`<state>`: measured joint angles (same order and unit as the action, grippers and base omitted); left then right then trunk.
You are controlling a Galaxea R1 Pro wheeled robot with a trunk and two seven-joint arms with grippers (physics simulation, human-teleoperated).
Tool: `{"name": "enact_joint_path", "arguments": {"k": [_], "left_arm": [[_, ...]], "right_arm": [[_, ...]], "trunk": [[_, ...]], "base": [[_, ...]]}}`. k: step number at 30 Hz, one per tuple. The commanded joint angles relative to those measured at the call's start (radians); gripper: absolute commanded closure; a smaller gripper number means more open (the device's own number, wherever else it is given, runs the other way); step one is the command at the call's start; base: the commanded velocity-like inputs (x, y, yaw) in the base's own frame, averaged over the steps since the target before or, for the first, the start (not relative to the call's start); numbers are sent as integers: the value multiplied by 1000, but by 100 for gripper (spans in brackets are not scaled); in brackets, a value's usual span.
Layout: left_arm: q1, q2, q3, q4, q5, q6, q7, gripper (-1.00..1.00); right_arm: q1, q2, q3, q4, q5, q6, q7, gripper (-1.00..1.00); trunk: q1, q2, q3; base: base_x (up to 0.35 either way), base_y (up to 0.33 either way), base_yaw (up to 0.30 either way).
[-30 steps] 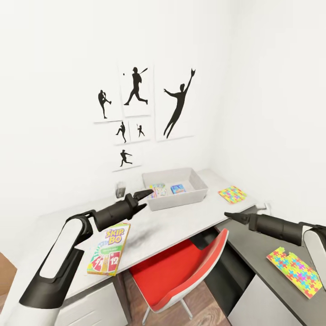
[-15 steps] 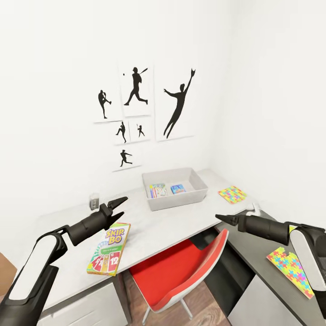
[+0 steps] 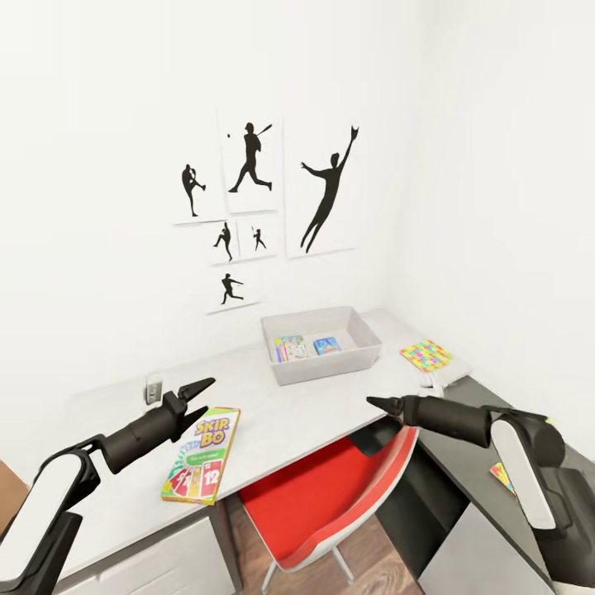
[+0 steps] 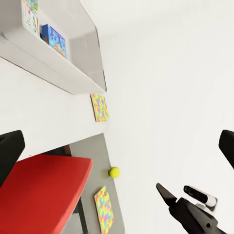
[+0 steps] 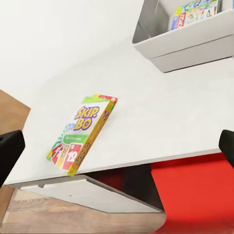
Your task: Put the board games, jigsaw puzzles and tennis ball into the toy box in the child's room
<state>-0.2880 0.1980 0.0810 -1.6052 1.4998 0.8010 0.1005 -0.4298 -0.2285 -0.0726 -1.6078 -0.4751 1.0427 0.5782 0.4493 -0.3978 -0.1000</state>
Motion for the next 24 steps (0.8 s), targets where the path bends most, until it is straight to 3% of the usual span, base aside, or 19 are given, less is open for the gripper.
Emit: {"name": "enact_joint_path", "arguments": {"k": [1, 7, 9, 16, 24], "left_arm": [[-1, 0, 1, -1, 11, 4, 10, -100], [22, 4, 10, -1, -7, 3, 9, -100], [32, 4, 15, -1, -29, 3, 8, -100], [43, 3, 20, -1, -66, 2, 7, -100], [57, -1, 21, 0, -91, 2, 7, -100]], "right_arm": [[-1, 0, -1, 0, 7, 4, 8, -100], [-2, 15, 52, 1, 8, 4, -25, -100], [-2, 21, 69, 3, 8, 4, -44, -100], [-3, 44, 87, 13, 8, 4, -103, -100], [-4, 95, 98, 77, 8, 4, -176, -100]], "trunk": [[1, -2, -2], [1, -2, -2], [1, -2, -2], [1, -2, -2], [1, -2, -2]], "base": [[48, 133, 0], [73, 193, 0], [88, 231, 0], [96, 250, 0], [61, 160, 0]]}}
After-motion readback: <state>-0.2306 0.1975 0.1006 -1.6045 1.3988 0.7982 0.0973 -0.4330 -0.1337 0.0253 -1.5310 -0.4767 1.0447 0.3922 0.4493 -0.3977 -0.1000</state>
